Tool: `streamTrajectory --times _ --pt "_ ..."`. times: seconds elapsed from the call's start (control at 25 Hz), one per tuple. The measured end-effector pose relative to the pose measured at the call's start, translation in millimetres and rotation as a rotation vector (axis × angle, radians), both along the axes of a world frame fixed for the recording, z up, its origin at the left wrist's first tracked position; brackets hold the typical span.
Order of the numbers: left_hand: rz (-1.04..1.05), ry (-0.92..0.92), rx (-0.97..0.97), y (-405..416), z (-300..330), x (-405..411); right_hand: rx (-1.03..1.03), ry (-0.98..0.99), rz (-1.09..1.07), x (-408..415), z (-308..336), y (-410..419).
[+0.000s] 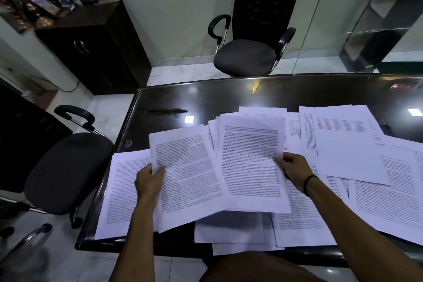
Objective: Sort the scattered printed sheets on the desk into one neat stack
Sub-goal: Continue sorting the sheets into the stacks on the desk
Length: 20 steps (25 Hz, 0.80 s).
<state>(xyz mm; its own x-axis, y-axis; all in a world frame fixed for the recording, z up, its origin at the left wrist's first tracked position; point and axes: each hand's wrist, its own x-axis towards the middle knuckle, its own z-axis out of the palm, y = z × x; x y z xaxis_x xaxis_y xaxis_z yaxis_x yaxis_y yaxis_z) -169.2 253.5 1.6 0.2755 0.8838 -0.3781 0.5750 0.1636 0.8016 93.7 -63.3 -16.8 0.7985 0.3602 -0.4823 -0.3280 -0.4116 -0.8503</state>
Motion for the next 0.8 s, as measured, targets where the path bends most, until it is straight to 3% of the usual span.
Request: streamTrajectory --times 0.12,0.36,0.44,0.64,0.8 --pt "0.036 0.033 0.125 12.6 9.4 -5.1 0.042 0.007 0.022 7.2 19.8 -7.0" --pt "-0.149 0.082 0.322 -1.6 27.2 21.1 0.090 -0.023 0.106 -2.1 22.0 7.7" --pt "-0.181 -0.004 0.239 -9.6 33.1 28.9 0.083 -0.054 0.106 -4.9 21.6 13.4" --pt "-0.298 -0.233 -0.294 -40.4 41.8 52.3 0.053 0.002 0.073 -30.4 19.4 33.3" --pt "-0.351 -0.318 -0.418 -63.5 43.1 59.7 0.102 0.026 -0.054 -47.1 10.5 37.5"
